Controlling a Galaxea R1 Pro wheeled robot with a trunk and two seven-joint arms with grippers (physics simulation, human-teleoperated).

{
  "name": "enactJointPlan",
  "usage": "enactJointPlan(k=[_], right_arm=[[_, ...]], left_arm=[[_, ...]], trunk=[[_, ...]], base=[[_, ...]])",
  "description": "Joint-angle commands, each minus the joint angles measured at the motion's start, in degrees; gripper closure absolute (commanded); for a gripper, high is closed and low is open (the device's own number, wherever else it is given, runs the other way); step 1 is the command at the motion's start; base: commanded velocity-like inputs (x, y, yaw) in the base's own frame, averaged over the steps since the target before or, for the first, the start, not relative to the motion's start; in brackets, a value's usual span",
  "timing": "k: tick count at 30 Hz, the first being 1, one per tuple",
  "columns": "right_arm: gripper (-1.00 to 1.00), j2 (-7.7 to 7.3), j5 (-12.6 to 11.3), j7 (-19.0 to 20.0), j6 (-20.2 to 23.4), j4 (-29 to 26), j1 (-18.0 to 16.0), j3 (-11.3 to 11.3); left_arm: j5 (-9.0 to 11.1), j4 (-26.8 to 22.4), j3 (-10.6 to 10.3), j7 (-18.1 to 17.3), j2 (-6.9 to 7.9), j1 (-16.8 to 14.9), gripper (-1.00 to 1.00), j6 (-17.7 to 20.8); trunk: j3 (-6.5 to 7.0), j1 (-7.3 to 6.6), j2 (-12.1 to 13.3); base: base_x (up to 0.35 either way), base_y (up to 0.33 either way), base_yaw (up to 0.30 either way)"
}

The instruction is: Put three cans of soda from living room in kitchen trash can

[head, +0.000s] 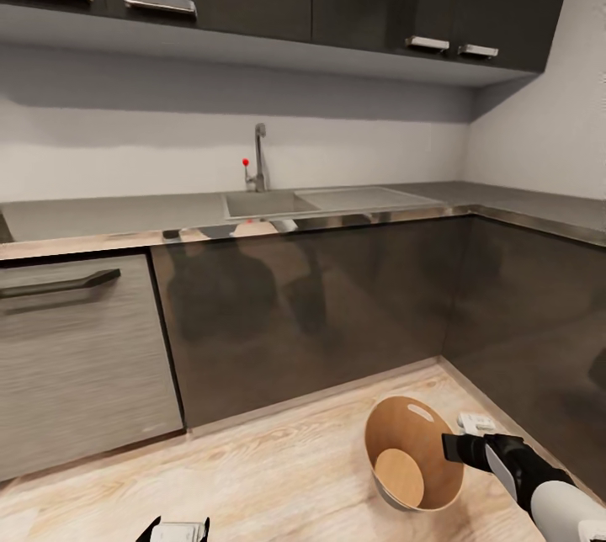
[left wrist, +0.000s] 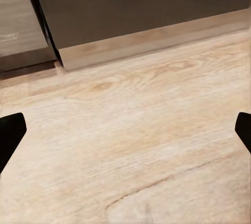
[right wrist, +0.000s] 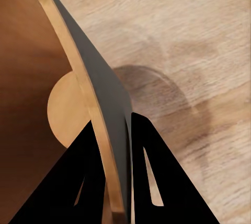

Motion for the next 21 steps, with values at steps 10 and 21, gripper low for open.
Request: enactJointPlan(k=[10, 21], right_arm=[[1.00, 0.05, -0.6, 0.3, 0.1, -0.1, 0.0, -0.4], [1.00, 0.05, -0.6, 0.3, 0.1, -0.1, 0.1, -0.4]], left_arm=[[0.0, 0.0, 0.0, 0.0, 0.00, 0.0, -1.00, 0.0], [0.0, 0.0, -0.1, 0.0, 0.00, 0.0, -1.00, 0.0]], trunk=[[1.85, -2.00, 3.6], [3.83, -4.42, 8.0]], base=[[0.000, 0.000, 0.000], [0.000, 0.000, 0.000]])
